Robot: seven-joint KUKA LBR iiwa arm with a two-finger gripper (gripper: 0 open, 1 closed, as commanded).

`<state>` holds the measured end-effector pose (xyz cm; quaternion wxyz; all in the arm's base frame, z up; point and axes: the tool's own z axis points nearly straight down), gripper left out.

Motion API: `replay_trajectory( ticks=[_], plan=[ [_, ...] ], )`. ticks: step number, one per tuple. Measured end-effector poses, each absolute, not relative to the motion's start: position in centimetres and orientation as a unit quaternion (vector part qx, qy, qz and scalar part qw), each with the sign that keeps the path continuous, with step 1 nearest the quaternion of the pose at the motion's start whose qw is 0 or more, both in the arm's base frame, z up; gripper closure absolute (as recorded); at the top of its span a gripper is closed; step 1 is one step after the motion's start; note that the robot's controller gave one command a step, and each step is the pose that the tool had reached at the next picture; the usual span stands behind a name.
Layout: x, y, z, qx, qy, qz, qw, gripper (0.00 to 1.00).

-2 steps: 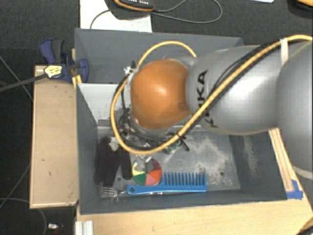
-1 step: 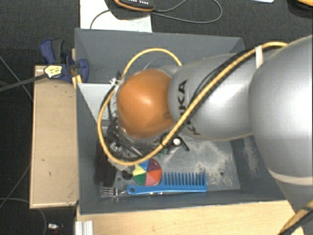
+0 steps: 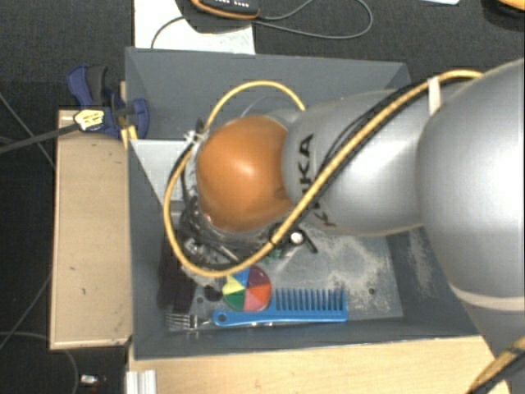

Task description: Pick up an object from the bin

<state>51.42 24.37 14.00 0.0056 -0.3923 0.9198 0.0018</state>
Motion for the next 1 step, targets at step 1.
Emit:
replay_trajectory(
  ticks=[1],
  plan=[
    [51.12,24.63,20.55,-0.387,0.922,0.002,0.005,1.0]
  ],
)
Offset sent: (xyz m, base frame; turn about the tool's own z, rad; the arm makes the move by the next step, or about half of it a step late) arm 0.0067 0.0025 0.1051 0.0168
